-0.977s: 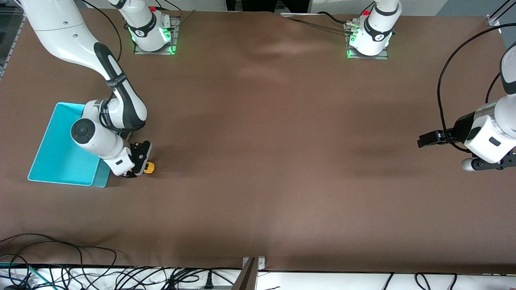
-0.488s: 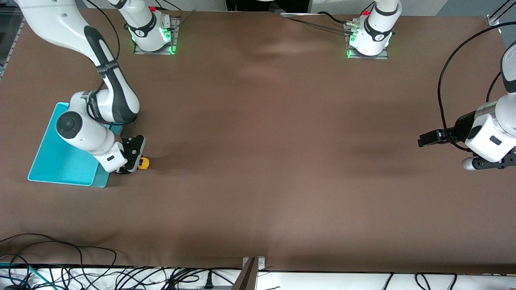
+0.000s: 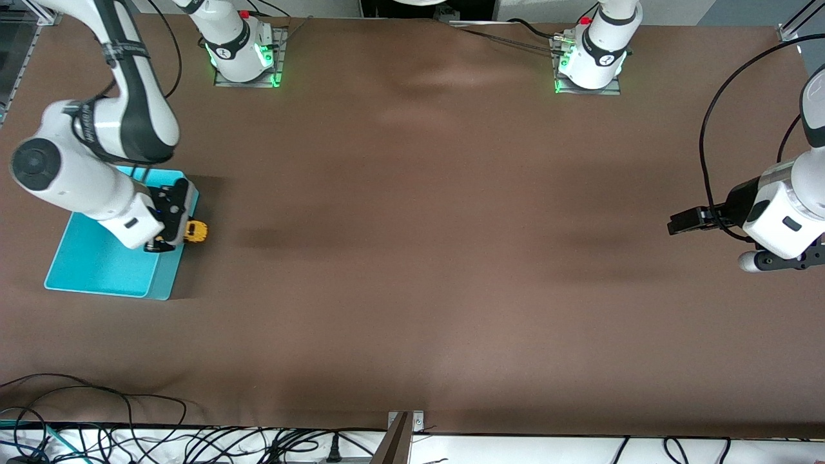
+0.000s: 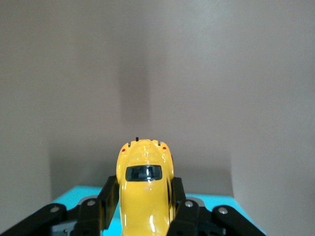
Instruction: Wind up and store yellow beetle car
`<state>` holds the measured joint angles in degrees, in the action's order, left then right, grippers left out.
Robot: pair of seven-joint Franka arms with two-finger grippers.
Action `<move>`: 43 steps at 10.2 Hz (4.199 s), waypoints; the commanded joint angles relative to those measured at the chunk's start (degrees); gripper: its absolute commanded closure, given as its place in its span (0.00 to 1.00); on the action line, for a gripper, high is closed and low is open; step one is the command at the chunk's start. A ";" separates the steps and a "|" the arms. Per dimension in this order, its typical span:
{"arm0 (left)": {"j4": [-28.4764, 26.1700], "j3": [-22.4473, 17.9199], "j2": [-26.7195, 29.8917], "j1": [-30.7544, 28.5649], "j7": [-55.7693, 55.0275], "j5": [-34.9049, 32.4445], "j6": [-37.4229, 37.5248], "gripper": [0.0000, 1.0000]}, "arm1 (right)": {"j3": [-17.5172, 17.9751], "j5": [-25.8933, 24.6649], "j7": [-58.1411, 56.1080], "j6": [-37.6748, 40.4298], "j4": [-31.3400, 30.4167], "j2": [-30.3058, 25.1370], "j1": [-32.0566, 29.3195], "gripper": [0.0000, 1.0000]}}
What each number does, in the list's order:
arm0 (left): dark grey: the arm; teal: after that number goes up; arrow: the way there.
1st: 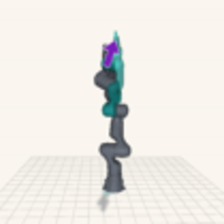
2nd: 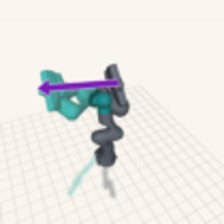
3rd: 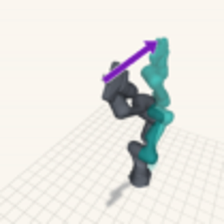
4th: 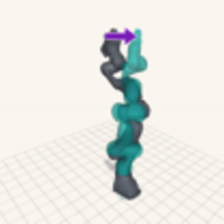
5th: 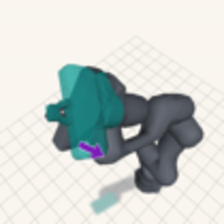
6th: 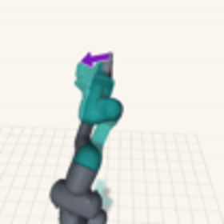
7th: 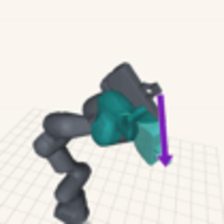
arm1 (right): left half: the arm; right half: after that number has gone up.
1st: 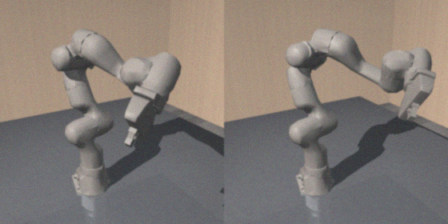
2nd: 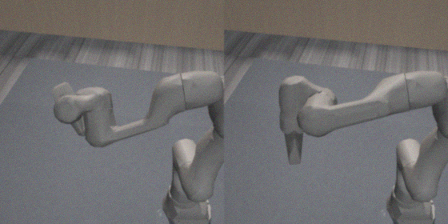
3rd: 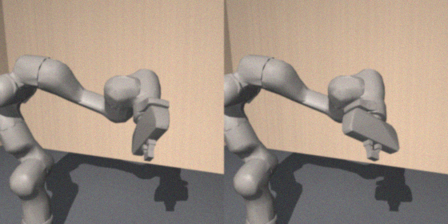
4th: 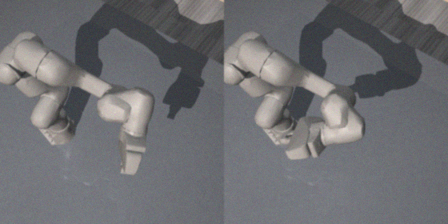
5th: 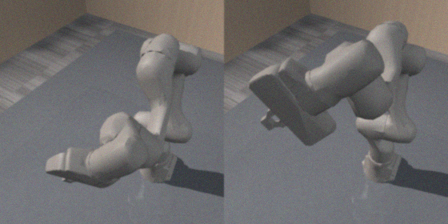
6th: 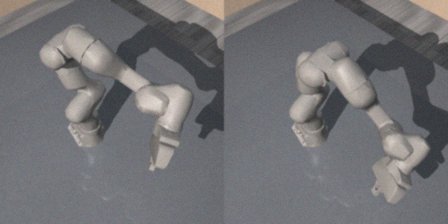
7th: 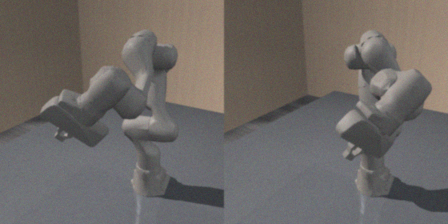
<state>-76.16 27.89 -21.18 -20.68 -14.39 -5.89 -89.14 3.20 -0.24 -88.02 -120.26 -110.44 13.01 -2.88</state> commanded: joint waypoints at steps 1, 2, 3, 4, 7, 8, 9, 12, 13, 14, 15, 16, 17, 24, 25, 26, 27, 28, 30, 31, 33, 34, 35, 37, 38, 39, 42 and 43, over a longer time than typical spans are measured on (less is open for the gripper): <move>0.49 0.57 0.97 -0.06 1.21 1.59 1.16 0.00 | 0.58 0.16 -10.20 0.81 -4.77 -4.74 -5.71 0.91; 0.49 0.67 0.97 -0.06 1.21 1.59 1.16 0.00 | 0.58 0.16 -15.11 0.81 -6.52 -5.19 -8.60 0.91; 0.49 0.58 1.05 -0.06 1.21 1.59 1.16 0.00 | 0.58 -0.02 -19.69 0.55 -6.98 -4.58 -11.15 0.91; 0.49 0.50 0.97 -0.15 1.21 1.68 1.16 0.00 | 0.58 -0.28 -24.60 0.03 -7.16 -2.92 -14.14 0.91; 0.49 0.50 1.32 -0.15 1.21 1.68 1.16 0.00 | 0.58 -0.28 -35.18 -0.85 -8.29 -0.45 -19.69 0.90; 0.49 0.49 1.32 -0.06 1.21 1.68 1.16 0.00 | 0.58 -0.28 -37.03 -3.12 -9.95 0.16 -21.01 0.90; 0.49 0.58 1.32 -0.06 1.21 1.68 1.16 0.00 | 0.58 -0.20 -39.31 -6.36 -11.71 0.95 -22.24 0.90; 0.49 0.67 1.32 0.11 1.21 1.68 1.16 0.00 | 0.58 -0.02 -41.09 -10.60 -12.43 5.52 -24.01 0.90; 0.49 0.76 1.32 0.11 1.21 1.59 1.16 0.00 | 0.58 0.15 -42.48 -12.00 -12.34 7.01 -24.27 0.90; 0.49 0.76 1.32 0.11 1.21 1.68 1.16 0.00 | 0.58 0.16 -43.02 -13.84 -12.34 8.33 -24.45 0.90; 0.49 0.85 1.32 0.11 1.21 1.68 1.16 0.00 | 0.58 0.16 -43.02 -14.82 -12.17 9.39 -24.63 0.89; 0.49 1.19 1.32 0.11 1.21 1.68 1.16 0.00 | 0.58 0.24 -43.02 -15.35 -12.17 10.27 -24.63 0.85; 0.49 1.29 1.41 0.11 1.21 1.59 1.16 0.00 | 0.58 1.20 -43.02 -15.71 -12.08 10.80 -24.71 0.73; 2.07 1.20 2.11 -0.32 1.12 1.41 1.52 0.00 | 0.49 3.94 -42.94 -7.21 -8.14 8.71 -24.63 0.00; 1.98 1.20 2.20 -0.32 1.12 1.41 1.52 0.00 | 0.57 4.02 -42.59 -5.44 -7.95 6.69 -24.54 0.00; 1.98 1.20 2.28 -0.32 1.12 1.50 1.52 0.00 | 0.92 4.02 -42.15 -4.21 -7.95 4.59 -24.54 0.00; 1.98 1.02 2.28 -0.32 1.03 1.50 1.52 0.00 | 1.80 4.11 -40.93 -3.41 -7.95 2.56 -24.54 0.00; 1.98 0.85 2.20 -0.32 1.03 1.41 1.52 0.00 | 1.89 4.11 -38.22 -3.06 -7.95 0.80 -24.54 0.00; 1.98 0.67 2.20 -0.32 1.03 1.24 1.52 0.00 | 3.20 4.11 -32.60 -1.03 -7.77 -2.36 -24.45 0.00; 1.98 0.58 2.20 -0.41 1.03 0.89 1.52 0.00 | 4.52 4.11 -30.30 -0.94 -6.90 -3.60 -24.28 0.00; 1.98 0.15 2.20 -0.50 0.95 0.80 1.52 0.00 | 6.37 4.20 -20.84 -0.07 -5.49 -5.97 -22.62 0.00; 1.98 0.06 2.20 -0.59 1.03 0.71 1.69 0.00 | 6.38 4.20 -14.70 0.63 -4.27 -6.68 -20.34 0.00; 1.98 0.06 2.20 -0.50 1.03 0.62 2.21 0.00 | 6.38 4.20 -7.59 0.73 -2.86 -6.95 -17.97 0.00; 1.98 0.40 2.20 -1.81 4.26 0.88 2.83 0.00 | 6.20 4.20 5.95 1.86 -0.14 -8.08 -13.48 0.00; 1.89 0.41 2.20 -2.25 8.46 0.80 2.83 0.00 | 6.20 4.20 15.42 4.04 0.14 -9.83 -12.25 0.00; 1.37 0.32 2.20 -2.26 9.20 0.71 2.83 0.00 | 6.20 4.20 27.61 7.46 0.22 -12.11 -11.45 0.00; 1.80 0.06 3.24 -2.35 9.12 0.62 3.71 0.00 | 2.27 4.11 45.51 9.95 4.07 -13.10 -5.15 0.00; 1.89 0.14 3.60 -2.35 9.12 0.62 4.06 0.00 | 1.72 4.11 55.40 11.52 5.75 -13.02 -3.81 0.00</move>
<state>-74.51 27.99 -19.18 -22.63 -7.14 -5.89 -86.58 7.03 3.32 -42.58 -111.51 -107.52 -0.26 -9.51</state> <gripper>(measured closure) 0.000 0.000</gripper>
